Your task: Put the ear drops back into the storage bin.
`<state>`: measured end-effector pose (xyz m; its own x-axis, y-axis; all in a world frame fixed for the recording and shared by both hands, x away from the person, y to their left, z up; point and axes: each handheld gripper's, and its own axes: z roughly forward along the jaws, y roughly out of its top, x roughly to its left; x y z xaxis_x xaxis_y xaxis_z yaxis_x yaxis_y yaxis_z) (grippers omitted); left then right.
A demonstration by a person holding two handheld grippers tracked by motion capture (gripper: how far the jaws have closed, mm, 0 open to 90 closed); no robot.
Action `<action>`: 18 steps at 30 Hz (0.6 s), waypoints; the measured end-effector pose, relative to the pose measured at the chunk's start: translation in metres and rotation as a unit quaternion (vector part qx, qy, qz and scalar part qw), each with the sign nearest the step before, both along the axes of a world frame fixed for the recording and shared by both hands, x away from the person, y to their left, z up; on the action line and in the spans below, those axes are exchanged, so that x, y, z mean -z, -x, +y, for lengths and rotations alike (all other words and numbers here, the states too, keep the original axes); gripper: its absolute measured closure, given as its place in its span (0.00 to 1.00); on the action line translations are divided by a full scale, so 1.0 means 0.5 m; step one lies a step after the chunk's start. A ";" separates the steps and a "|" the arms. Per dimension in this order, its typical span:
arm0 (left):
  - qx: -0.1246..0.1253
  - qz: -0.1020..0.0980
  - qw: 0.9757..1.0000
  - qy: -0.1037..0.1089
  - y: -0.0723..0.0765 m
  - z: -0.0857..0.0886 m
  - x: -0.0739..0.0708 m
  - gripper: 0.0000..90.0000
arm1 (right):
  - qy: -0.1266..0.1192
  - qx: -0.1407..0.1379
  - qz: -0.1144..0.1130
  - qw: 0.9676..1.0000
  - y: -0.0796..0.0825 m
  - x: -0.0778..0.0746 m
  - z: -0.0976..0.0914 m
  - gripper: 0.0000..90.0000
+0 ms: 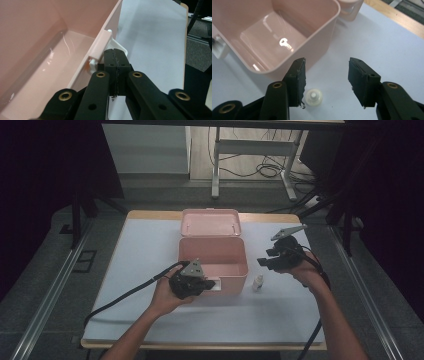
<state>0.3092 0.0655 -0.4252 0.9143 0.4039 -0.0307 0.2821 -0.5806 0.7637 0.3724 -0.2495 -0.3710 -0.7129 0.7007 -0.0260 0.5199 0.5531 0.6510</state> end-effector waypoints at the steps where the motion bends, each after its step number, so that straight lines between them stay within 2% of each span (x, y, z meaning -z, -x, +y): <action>1: 0.000 0.000 1.000 0.000 0.000 0.000 0.000 1.00 | 0.002 0.000 0.002 1.000 0.001 0.004 -0.001 0.53; 10: -0.001 0.000 1.000 0.000 0.000 0.000 0.000 1.00 | 0.021 -0.001 0.022 1.000 0.013 0.037 -0.002 0.53; 18: 0.001 -0.002 1.000 -0.003 0.000 0.000 0.000 1.00 | 0.048 -0.003 0.051 0.998 0.004 0.076 0.003 0.54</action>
